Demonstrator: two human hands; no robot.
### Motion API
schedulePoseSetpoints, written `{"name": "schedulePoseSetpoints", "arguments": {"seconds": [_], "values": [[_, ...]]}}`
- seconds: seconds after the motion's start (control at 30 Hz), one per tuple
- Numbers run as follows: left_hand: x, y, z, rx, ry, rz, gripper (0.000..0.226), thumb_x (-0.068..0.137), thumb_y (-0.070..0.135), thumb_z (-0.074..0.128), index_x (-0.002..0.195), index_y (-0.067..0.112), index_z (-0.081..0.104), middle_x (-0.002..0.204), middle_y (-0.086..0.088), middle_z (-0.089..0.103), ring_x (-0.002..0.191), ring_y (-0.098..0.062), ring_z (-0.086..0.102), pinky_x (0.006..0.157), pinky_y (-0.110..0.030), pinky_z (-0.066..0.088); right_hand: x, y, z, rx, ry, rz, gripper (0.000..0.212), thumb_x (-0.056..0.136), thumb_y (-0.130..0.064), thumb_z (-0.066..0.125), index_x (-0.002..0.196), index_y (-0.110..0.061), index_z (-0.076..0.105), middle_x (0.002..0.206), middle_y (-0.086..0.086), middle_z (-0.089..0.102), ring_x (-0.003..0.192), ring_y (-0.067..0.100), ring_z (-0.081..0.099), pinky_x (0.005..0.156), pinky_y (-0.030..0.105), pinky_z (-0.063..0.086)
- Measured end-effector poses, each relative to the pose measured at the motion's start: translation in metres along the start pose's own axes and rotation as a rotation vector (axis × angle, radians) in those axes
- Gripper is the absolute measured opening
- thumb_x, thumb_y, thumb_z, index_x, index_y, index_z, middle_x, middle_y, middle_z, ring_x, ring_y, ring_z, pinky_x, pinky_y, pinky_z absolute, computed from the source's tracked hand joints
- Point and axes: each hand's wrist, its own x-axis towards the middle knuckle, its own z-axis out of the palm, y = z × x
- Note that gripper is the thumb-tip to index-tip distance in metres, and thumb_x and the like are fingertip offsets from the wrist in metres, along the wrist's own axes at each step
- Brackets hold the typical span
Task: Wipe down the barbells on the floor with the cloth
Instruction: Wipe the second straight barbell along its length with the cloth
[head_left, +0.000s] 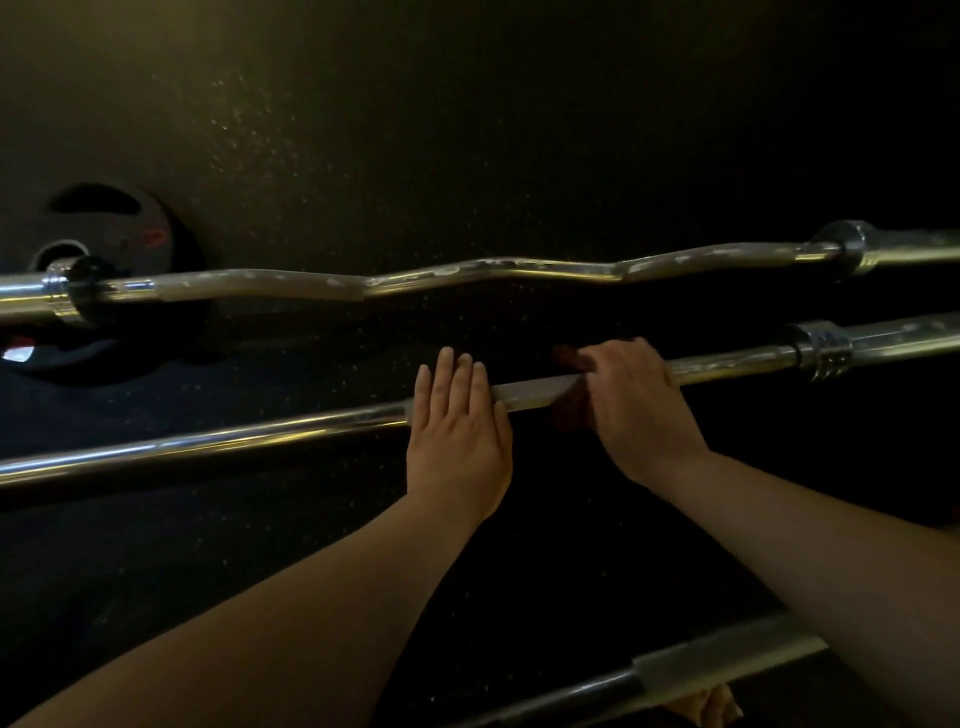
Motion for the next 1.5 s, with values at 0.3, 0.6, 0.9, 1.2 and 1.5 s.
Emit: {"name": "schedulePoseSetpoints", "arguments": {"seconds": [0.3, 0.6, 0.9, 1.2, 1.5], "values": [[0.010, 0.021, 0.008, 0.036, 0.003, 0.039, 0.066, 0.100, 0.045, -0.005, 0.158, 0.014, -0.003, 0.168, -0.002, -0.013, 0.145, -0.017, -0.036, 0.117, -0.041, -0.028, -0.003, -0.014, -0.010, 0.041, -0.111, -0.201, 0.043, 0.102, -0.021, 0.044, 0.144, -0.010, 0.048, 0.140, 0.006, 0.050, 0.136, 0.023, 0.042, 0.126, 0.041, 0.016], [0.015, 0.033, 0.008, 0.039, 0.033, 0.015, 0.065, 0.103, 0.044, -0.003, 0.159, 0.013, 0.004, 0.169, -0.003, -0.006, 0.147, -0.018, -0.032, 0.117, -0.042, -0.027, -0.009, 0.000, -0.003, 0.112, 0.033, 0.135, 0.045, 0.095, -0.009, 0.056, 0.140, -0.006, 0.050, 0.138, 0.012, 0.051, 0.138, 0.030, 0.039, 0.127, 0.050, 0.006], [0.017, 0.036, 0.003, 0.031, 0.007, 0.090, 0.062, 0.105, 0.043, 0.000, 0.160, 0.014, 0.001, 0.169, -0.001, -0.007, 0.148, -0.016, -0.030, 0.119, -0.041, -0.024, -0.023, 0.044, -0.013, 0.179, 0.152, 0.261, 0.038, 0.108, -0.024, 0.033, 0.140, -0.009, 0.047, 0.147, 0.011, 0.044, 0.151, 0.027, 0.024, 0.128, 0.047, 0.008], [0.020, 0.042, 0.002, 0.014, -0.020, 0.094, 0.062, 0.105, 0.043, 0.001, 0.160, 0.013, 0.003, 0.169, -0.003, -0.006, 0.148, -0.016, -0.029, 0.119, -0.040, -0.023, -0.021, 0.046, -0.021, 0.054, -0.013, -0.041, 0.042, 0.105, -0.026, 0.032, 0.141, -0.011, 0.050, 0.143, 0.007, 0.050, 0.145, 0.027, 0.036, 0.127, 0.049, 0.015], [0.023, 0.052, 0.006, 0.100, -0.028, 0.109, 0.064, 0.104, 0.043, 0.000, 0.159, 0.011, -0.002, 0.168, -0.006, -0.011, 0.147, -0.020, -0.031, 0.119, -0.043, -0.023, -0.015, 0.016, -0.013, 0.126, -0.034, 0.081, 0.046, 0.104, -0.021, 0.033, 0.145, -0.005, 0.046, 0.150, 0.011, 0.043, 0.150, 0.028, 0.025, 0.126, 0.050, 0.015]]}}
